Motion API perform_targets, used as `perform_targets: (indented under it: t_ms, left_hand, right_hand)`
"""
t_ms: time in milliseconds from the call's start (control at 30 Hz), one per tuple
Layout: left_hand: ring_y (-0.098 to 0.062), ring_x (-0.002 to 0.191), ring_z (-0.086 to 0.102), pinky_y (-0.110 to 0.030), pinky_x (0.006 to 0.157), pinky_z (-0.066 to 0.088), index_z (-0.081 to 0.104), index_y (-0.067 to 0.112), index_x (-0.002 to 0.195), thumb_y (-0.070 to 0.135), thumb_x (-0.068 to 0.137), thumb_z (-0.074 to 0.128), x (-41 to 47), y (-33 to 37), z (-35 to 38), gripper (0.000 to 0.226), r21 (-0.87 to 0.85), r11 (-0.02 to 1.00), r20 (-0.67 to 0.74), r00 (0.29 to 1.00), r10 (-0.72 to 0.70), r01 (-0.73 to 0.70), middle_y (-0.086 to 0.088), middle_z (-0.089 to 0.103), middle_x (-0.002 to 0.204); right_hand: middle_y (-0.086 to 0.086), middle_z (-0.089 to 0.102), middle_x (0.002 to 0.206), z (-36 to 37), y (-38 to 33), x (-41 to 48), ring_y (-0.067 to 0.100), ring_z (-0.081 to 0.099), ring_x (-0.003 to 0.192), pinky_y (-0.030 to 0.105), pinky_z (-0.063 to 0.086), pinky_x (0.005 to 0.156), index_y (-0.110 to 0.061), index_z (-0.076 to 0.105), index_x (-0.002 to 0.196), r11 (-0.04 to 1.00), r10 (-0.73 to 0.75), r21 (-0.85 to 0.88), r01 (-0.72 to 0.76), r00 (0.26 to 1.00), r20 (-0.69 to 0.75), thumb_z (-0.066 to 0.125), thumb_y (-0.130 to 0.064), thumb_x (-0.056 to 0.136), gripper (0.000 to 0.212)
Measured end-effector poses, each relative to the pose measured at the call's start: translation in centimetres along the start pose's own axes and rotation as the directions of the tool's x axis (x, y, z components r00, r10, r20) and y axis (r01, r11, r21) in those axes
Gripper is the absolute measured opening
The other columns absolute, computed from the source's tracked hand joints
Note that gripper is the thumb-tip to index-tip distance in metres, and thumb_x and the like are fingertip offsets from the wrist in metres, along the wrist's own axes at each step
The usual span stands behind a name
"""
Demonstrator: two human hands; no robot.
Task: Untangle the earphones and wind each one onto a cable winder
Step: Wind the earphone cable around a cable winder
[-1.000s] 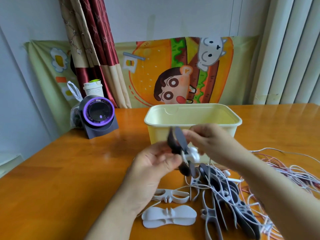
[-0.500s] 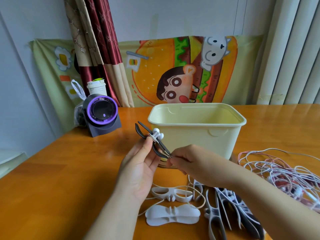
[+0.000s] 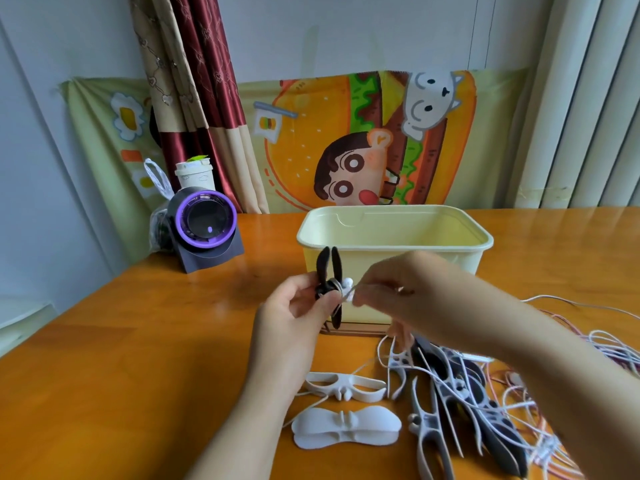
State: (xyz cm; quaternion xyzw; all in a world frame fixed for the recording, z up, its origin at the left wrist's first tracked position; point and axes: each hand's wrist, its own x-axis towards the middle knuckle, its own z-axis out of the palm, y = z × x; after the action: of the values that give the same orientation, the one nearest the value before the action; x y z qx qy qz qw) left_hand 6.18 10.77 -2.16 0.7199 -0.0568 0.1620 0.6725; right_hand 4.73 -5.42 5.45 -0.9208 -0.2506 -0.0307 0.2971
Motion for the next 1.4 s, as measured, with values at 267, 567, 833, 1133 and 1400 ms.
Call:
perform_targets:
  t_ms: [267,567,833,1133,1400]
  left_hand:
    - [-0.007,0.097,0.068,-0.028,0.089,0.051,0.069,0.046,0.095,0.021,0.086,0.069,-0.5,0.2,0.3,0.027,0.115,0.991,0.232,0.972,0.041,-0.070,0.011,0.071,0.105]
    - [-0.008,0.109,0.064,-0.019,0.092,0.049,0.068,0.031,0.112,0.023,0.087,0.068,-1.0,1.0,0.2,0.026,-0.047,0.997,0.423,0.903,0.079,-0.065,0.010,0.071,0.113]
    - [-0.014,0.102,0.068,-0.019,0.083,0.052,0.077,0.025,0.100,0.044,0.055,0.089,-0.6,1.2,0.3,0.050,-0.512,0.857,0.343,0.928,0.142,0.058,-0.004,0.074,0.106]
    - [-0.006,0.081,0.071,-0.021,0.074,0.056,0.067,0.010,0.101,0.025,0.076,0.058,0.0,1.3,0.6,0.030,-0.686,0.704,0.203,0.977,-0.061,0.186,0.003,0.076,0.087]
    - [-0.016,0.072,0.070,-0.025,0.059,0.057,0.067,0.007,0.109,0.027,0.075,0.060,0.1,1.4,0.5,0.039,-0.668,0.721,0.152,0.982,-0.111,0.185,-0.007,0.075,0.091]
  right_hand:
    - [-0.015,0.055,0.062,-1.9,0.5,-0.1,-0.008,0.052,0.068,0.008,0.039,0.057,-0.025,0.067,0.076,0.991,-0.089,-0.123,0.056,0.954,-0.285,0.068,-0.029,0.082,0.008]
    - [-0.006,0.068,0.068,-2.0,2.8,1.0,0.007,0.061,0.061,0.012,0.048,0.059,-0.021,0.068,0.077,0.966,-0.008,0.243,0.093,0.945,-0.327,0.069,-0.026,0.082,0.007]
    - [0.005,0.063,0.068,3.1,3.9,2.3,0.011,0.059,0.061,0.020,0.052,0.061,-0.008,0.067,0.077,0.543,0.071,0.826,-0.148,0.989,0.131,0.065,-0.013,0.086,0.010]
    - [-0.002,0.025,0.056,4.5,3.2,2.4,0.009,0.021,0.048,0.018,0.034,0.049,-0.018,0.055,0.064,0.410,0.012,0.870,-0.276,0.955,0.297,0.053,-0.041,0.079,0.028]
    - [0.004,0.030,0.059,4.4,4.1,2.5,0.011,0.024,0.046,0.022,0.039,0.054,-0.016,0.059,0.072,0.576,0.002,0.779,-0.247,0.954,0.301,0.047,-0.043,0.087,0.033]
